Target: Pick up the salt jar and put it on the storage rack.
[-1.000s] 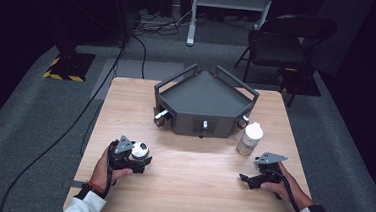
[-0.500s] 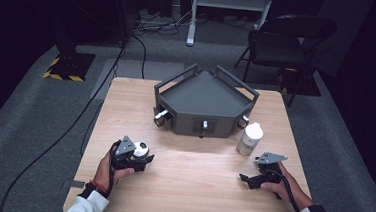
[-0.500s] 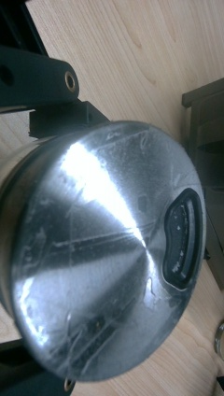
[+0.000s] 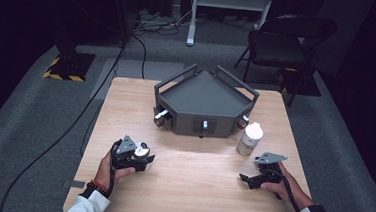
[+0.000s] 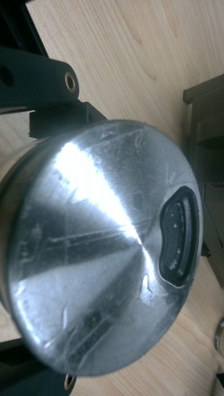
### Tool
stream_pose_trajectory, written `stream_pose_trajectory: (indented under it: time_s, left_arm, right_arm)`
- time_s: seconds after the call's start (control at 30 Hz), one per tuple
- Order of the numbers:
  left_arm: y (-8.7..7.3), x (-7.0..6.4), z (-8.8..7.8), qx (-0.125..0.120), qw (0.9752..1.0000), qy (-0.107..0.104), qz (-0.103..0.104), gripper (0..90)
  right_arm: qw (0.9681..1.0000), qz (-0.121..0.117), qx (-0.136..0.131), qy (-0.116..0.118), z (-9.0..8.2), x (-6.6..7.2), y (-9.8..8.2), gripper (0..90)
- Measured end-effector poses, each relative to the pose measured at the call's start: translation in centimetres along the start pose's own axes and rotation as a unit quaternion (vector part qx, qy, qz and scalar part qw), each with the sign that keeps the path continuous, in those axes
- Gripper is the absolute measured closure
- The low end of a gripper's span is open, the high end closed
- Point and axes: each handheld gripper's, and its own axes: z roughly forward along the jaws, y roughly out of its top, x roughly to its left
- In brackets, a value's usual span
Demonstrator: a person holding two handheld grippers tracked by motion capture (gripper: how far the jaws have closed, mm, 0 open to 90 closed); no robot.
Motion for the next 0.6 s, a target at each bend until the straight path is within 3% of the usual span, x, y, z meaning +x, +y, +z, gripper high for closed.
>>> stream_pose_trajectory:
  time_s: [0.6]
  left_arm:
    - [2.4, -0.1, -0.4, -0.006, 0.9999, -0.007, 0.006, 30.4]
  right_arm:
    - [1.0000, 0.000, 0.000, 0.000, 0.0, 0.0, 0.0, 0.0]
